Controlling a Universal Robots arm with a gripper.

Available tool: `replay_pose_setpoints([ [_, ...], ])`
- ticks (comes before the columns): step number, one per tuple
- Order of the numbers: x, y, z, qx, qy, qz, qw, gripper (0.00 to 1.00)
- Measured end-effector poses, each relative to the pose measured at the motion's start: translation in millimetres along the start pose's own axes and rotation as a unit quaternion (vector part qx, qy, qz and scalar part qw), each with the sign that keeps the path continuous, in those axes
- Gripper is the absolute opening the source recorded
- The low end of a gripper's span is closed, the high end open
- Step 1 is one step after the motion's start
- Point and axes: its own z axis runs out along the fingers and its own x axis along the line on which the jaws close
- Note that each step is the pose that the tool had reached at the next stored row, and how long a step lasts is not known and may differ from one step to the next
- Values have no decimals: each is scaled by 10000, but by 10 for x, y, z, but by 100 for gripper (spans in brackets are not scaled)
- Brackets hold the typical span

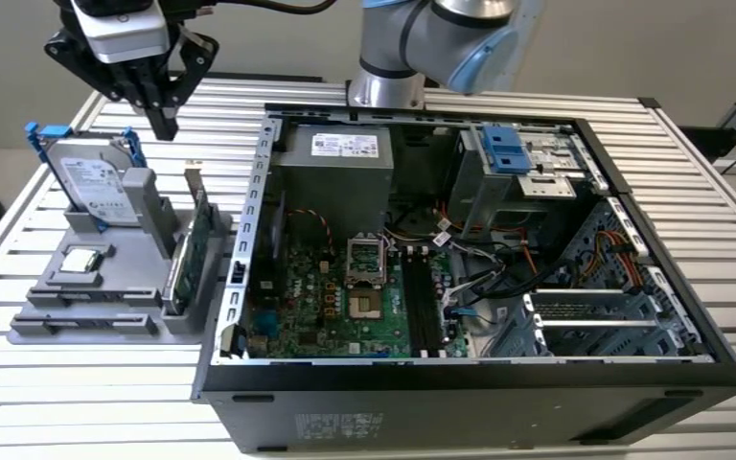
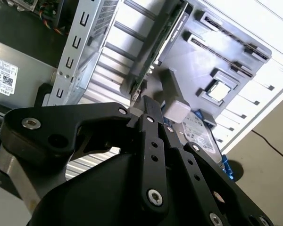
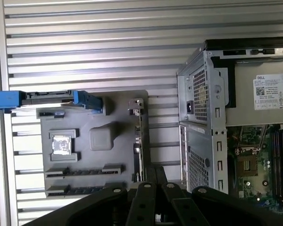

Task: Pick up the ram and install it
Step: 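Reach for the ram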

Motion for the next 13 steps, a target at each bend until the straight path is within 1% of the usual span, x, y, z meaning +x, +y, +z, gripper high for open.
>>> replay_pose_setpoints([
  [13,154,-31,-5,0,0,0,10000,0],
])
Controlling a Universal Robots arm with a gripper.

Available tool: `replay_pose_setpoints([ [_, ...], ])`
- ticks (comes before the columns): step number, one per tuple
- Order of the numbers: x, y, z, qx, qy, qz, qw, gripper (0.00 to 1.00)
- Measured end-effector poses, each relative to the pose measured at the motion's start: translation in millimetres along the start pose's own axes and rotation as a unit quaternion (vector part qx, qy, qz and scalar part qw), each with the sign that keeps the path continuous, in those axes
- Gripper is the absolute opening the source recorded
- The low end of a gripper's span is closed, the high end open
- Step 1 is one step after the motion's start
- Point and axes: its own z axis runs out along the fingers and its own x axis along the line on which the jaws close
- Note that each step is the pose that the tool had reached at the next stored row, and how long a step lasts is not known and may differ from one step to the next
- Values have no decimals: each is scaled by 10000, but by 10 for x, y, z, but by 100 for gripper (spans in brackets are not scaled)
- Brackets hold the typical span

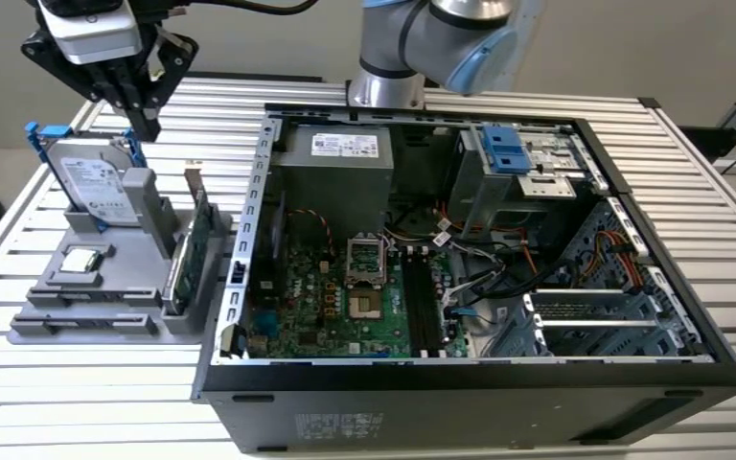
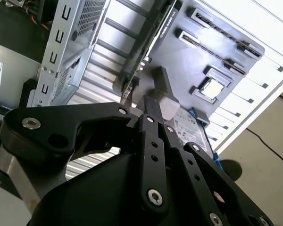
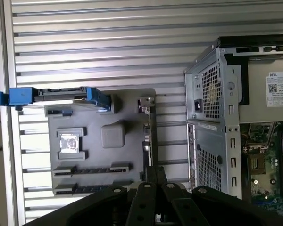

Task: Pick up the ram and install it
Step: 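Reach for the ram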

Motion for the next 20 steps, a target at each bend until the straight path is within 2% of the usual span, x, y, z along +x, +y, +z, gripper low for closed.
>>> replay_pose_setpoints([
  [20,235,-50,-7,0,0,0,10000,0],
])
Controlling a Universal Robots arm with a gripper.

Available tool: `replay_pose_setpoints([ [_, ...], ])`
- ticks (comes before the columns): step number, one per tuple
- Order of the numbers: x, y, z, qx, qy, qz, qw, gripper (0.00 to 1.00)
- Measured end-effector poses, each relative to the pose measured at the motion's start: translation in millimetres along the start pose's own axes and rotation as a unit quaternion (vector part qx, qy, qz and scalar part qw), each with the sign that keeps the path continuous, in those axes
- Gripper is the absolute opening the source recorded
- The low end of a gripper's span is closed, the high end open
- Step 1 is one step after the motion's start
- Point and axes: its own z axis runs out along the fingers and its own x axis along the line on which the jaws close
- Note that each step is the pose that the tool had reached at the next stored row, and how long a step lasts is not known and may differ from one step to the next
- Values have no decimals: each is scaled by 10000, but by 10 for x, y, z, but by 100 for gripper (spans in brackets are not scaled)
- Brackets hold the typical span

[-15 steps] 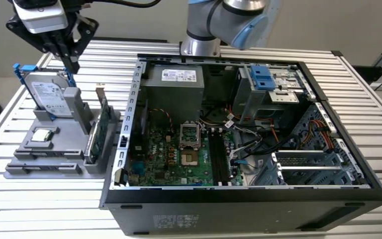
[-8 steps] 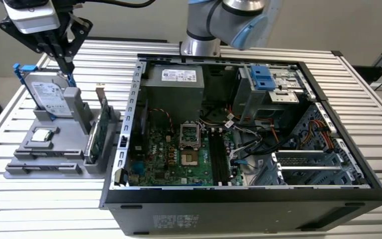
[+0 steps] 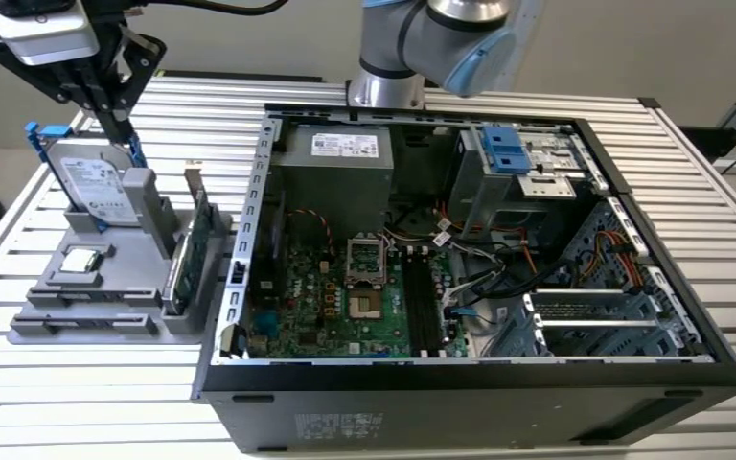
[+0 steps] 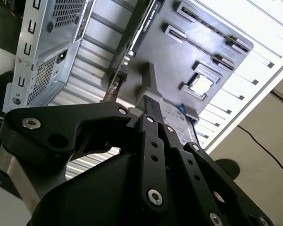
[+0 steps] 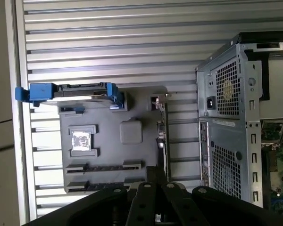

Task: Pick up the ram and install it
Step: 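Reach for the ram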

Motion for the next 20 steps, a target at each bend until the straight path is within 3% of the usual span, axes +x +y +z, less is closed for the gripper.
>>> replay_pose_setpoints([
  [20,149,-41,-5,0,0,0,10000,0],
])
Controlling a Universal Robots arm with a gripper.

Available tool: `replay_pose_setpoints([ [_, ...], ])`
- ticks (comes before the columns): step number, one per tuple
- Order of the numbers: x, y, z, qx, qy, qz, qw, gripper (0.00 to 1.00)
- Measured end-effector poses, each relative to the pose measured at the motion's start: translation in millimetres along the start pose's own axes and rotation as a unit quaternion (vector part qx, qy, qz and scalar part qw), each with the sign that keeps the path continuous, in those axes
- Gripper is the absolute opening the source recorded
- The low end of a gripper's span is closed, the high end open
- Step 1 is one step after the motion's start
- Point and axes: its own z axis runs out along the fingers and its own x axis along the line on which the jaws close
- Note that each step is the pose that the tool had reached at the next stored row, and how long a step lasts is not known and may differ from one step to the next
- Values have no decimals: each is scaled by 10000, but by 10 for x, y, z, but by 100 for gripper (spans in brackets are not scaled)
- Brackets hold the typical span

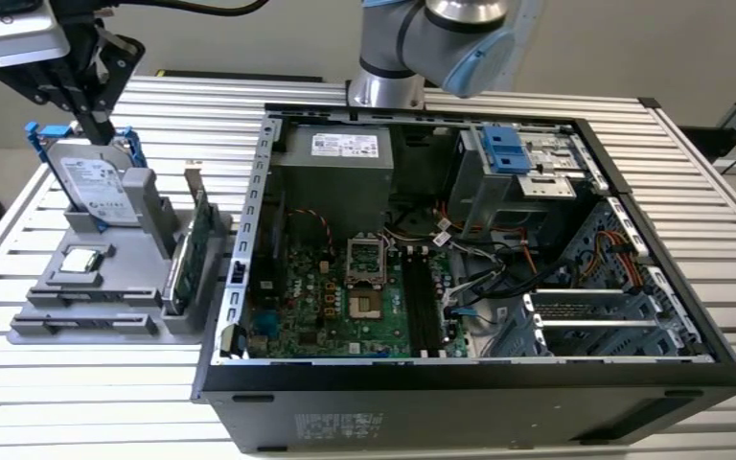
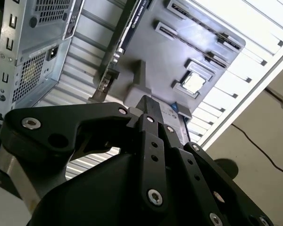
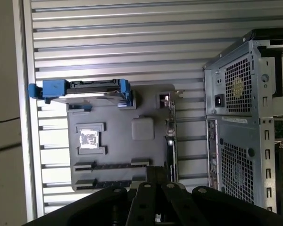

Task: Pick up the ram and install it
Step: 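Reach for the ram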

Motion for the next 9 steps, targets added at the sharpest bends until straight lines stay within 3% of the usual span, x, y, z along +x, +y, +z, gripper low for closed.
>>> replay_pose_setpoints([
  [9,46,-15,-2,0,0,0,10000,0],
])
